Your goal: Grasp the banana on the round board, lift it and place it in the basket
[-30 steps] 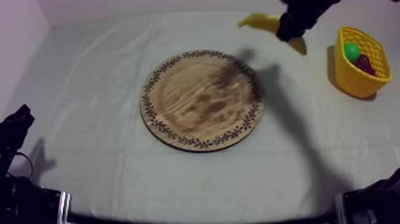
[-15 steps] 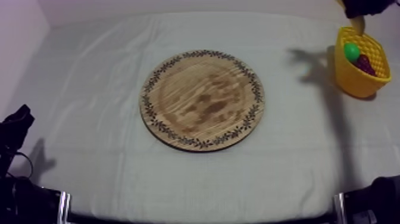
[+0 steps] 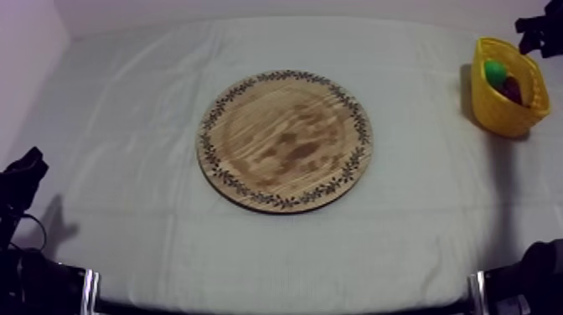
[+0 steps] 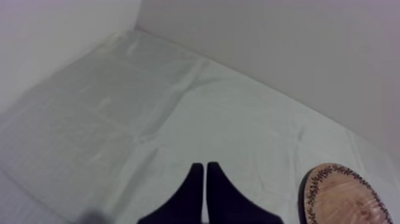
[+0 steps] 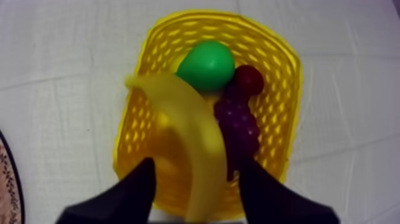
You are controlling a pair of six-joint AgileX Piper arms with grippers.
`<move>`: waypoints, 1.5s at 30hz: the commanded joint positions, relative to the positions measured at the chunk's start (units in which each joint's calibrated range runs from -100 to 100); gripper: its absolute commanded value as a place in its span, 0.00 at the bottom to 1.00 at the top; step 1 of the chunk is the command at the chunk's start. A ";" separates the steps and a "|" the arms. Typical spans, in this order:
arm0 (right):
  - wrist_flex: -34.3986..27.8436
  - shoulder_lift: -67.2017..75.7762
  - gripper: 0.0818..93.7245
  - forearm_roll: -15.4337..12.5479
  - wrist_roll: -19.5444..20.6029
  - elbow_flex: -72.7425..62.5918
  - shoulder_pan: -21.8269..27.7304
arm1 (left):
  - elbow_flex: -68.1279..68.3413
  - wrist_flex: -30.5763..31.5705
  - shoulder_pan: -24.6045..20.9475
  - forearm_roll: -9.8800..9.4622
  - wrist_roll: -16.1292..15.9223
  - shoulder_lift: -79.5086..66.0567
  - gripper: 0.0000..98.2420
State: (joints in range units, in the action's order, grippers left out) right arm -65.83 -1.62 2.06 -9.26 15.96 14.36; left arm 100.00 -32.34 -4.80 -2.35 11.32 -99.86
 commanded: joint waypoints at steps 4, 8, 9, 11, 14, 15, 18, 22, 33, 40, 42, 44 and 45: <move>-1.00 4.19 0.67 -1.01 -0.39 -0.09 0.40 | 0.00 0.00 -0.01 -0.02 -0.02 0.04 0.00; -1.42 10.21 0.63 -2.88 -1.64 0.66 0.60 | 0.00 0.00 -0.01 -0.02 -0.02 0.04 0.00; -1.55 11.96 0.61 -3.21 -1.82 1.09 0.45 | 0.00 0.00 -0.01 -0.02 -0.02 0.04 0.00; -2.26 15.53 0.57 -3.75 -1.96 1.81 -0.03 | 0.00 0.00 -0.01 -0.02 -0.02 0.04 0.00; -3.35 20.64 0.50 -4.61 -2.01 2.93 -0.78 | 0.00 0.00 -0.01 -0.02 -0.02 0.04 0.00; -3.55 22.29 0.47 -4.97 -2.14 3.41 -0.95 | 0.00 0.00 -0.01 -0.02 -0.02 0.04 0.00; -3.25 27.43 0.35 -6.12 -3.24 5.91 -1.40 | 0.00 0.00 -0.01 -0.02 -0.02 0.04 0.00; -1.02 34.83 0.21 -6.74 -3.90 11.64 -2.69 | 0.00 0.00 -0.01 -0.02 -0.02 0.04 0.00; 8.69 55.80 0.06 -7.52 -3.44 34.73 -7.71 | 0.00 0.00 -0.01 -0.02 -0.01 0.04 0.00; 14.56 70.72 0.01 -5.99 -2.68 51.74 -11.89 | 0.00 0.00 -0.01 -0.02 -0.02 0.04 0.00; 14.91 74.16 0.00 -5.37 -2.28 55.42 -13.33 | 0.00 0.00 -0.01 -0.02 -0.02 0.04 0.00; 15.54 77.07 0.00 -4.97 -2.05 59.01 -14.31 | 0.00 0.00 -0.01 -0.02 -0.02 0.04 0.00; 15.96 78.32 0.00 -4.85 -1.99 60.75 -14.60 | 0.00 0.00 -0.01 -0.02 -0.02 0.04 0.00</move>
State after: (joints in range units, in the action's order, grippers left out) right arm -50.22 72.36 -2.96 -11.27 71.27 0.34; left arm 100.00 -32.34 -4.80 -2.35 11.32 -99.86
